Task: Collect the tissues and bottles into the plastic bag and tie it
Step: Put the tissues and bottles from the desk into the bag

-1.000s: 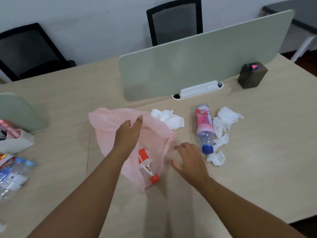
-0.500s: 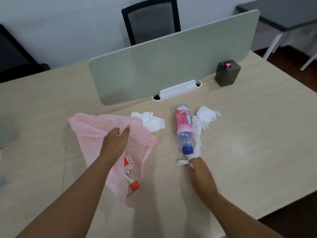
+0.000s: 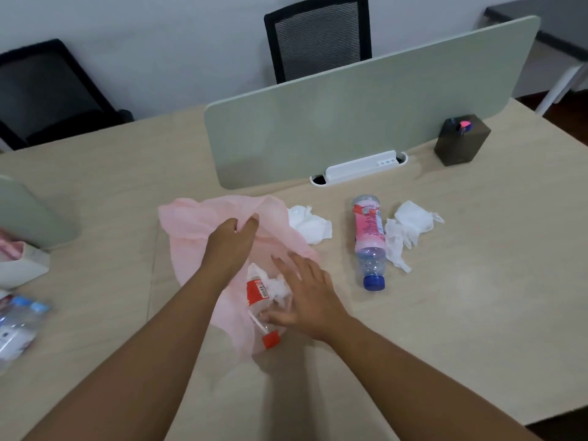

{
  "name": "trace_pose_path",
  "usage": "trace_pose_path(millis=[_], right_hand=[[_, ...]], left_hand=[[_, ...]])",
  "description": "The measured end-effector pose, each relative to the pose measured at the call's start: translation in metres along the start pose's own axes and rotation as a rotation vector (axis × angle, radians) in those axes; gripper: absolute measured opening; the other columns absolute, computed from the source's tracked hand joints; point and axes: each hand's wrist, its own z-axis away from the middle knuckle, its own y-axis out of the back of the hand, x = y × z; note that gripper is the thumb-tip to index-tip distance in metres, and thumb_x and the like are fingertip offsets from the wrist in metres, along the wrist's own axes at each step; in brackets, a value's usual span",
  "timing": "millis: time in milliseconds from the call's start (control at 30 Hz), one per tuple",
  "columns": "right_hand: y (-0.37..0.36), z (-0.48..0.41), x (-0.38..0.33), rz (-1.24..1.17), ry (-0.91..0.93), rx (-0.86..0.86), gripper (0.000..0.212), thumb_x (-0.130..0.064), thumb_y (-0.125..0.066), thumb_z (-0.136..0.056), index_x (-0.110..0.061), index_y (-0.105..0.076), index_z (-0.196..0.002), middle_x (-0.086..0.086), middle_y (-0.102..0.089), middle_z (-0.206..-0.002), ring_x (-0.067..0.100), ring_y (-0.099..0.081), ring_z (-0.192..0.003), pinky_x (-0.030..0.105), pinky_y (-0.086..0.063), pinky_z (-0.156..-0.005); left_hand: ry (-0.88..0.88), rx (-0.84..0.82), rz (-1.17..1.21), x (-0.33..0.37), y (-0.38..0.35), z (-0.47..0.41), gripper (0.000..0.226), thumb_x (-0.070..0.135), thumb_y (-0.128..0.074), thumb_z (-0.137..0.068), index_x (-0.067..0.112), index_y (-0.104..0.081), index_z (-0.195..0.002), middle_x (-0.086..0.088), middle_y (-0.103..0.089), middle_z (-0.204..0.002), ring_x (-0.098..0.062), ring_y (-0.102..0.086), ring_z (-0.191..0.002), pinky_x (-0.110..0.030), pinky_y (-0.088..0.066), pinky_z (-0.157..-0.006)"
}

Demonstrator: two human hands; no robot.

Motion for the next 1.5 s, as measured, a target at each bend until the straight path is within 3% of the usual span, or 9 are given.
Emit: trace_pose_path(millis=[167,333,433,567,800,1067,1200,1333,1500], right_hand=[[0.018,0.013,0.069,0.316,-0.222,0.361,0.080,-0.063,-0.062,-0.075,-0.033,-0.035,-0.145,0.013,-0.046,-0.144,0.038,-0.046,-0.125,0.051,-0.044,-0.097],[0.025,0.014,0.112,0.209,-0.498,0.425,0.088,-0.015,-0.072,-0.070,-0.029,-0.036,-0.150,0.025,-0.049,-0.131,0.041,-0.053,-0.088,0.046,-0.051,-0.072],[0.015,0.020,0.108,-0.011,-0.455,0.422,0.083,-0.005,-0.057,-0.083,-0.037,-0.021,-0.152,0.022,-0.038,-0.136,0.042,-0.049,-0.105,0.047,-0.049,-0.086],[-0.010,0.052,0.093,-0.156,-0.175,0.550,0.090,0.001,-0.072,-0.074,-0.027,-0.028,-0.147,0.015,-0.035,-0.138,0.031,-0.060,-0.101,0.037,-0.056,-0.080],[-0.034,0.092,0.071,-0.121,0.035,0.249,0.090,-0.013,-0.066,-0.065,-0.038,-0.036,-0.145,0.009,-0.044,-0.141,0.020,-0.066,-0.090,0.013,-0.047,-0.069],[-0.011,0.004,0.027,0.064,0.129,0.152,0.071,-0.025,-0.062,-0.081,-0.038,-0.032,-0.145,0.009,-0.045,-0.147,0.025,-0.065,-0.096,0.028,-0.053,-0.060],[-0.021,-0.032,0.020,0.078,0.097,0.127,0.069,-0.025,-0.056,-0.092,-0.043,-0.022,-0.150,0.006,-0.026,-0.159,0.028,-0.056,-0.118,0.038,-0.058,-0.074],[-0.034,-0.051,0.021,-0.109,0.051,-0.005,0.083,-0.031,-0.067,-0.089,-0.045,-0.015,-0.152,0.001,-0.011,-0.162,0.025,-0.035,-0.141,0.032,-0.044,-0.101],[-0.002,-0.033,0.057,0.035,-0.010,0.373,0.065,-0.052,-0.062,-0.073,-0.026,-0.056,-0.132,0.008,-0.053,-0.134,0.030,-0.050,-0.120,0.046,-0.049,-0.096]], left_hand=[[-0.029,-0.027,-0.061,0.002,-0.021,-0.005,0.043,0.059,-0.045,-0.092,0.016,-0.047,-0.084,0.000,-0.045,-0.081,-0.023,-0.042,-0.076,-0.036,-0.036,-0.069],[-0.052,-0.036,-0.096,0.003,-0.031,-0.010,0.040,0.058,-0.045,-0.092,0.022,-0.041,-0.076,0.002,-0.045,-0.078,-0.022,-0.042,-0.074,-0.036,-0.035,-0.070],[-0.037,-0.015,-0.066,0.008,-0.027,-0.016,0.045,0.058,-0.044,-0.092,0.014,-0.049,-0.085,0.002,-0.055,-0.090,-0.023,-0.051,-0.080,-0.036,-0.039,-0.074],[-0.017,0.026,-0.036,0.017,-0.017,-0.029,0.051,0.060,-0.042,-0.092,0.015,-0.063,-0.104,-0.003,-0.064,-0.102,-0.026,-0.059,-0.093,-0.035,-0.043,-0.076],[-0.032,0.095,-0.077,0.032,0.001,-0.043,0.060,0.062,-0.036,-0.093,0.011,-0.065,-0.108,-0.006,-0.062,-0.102,-0.029,-0.055,-0.095,-0.036,-0.043,-0.082],[-0.007,0.099,0.020,0.028,0.010,-0.036,0.058,0.052,-0.040,-0.092,-0.001,-0.062,-0.097,-0.013,-0.066,-0.096,-0.029,-0.056,-0.080,-0.036,-0.044,-0.070],[-0.005,0.092,0.033,0.030,0.014,-0.034,0.062,0.055,-0.040,-0.090,-0.003,-0.060,-0.099,-0.015,-0.064,-0.095,-0.027,-0.055,-0.077,-0.040,-0.049,-0.073],[0.027,0.065,0.033,0.024,0.012,-0.033,0.053,0.053,-0.041,-0.092,0.006,-0.064,-0.099,-0.007,-0.065,-0.093,-0.029,-0.061,-0.090,-0.045,-0.051,-0.086],[0.047,0.036,0.036,0.014,-0.002,-0.037,0.048,0.055,-0.043,-0.092,0.013,-0.066,-0.099,-0.003,-0.066,-0.095,-0.025,-0.062,-0.089,-0.041,-0.051,-0.083]])
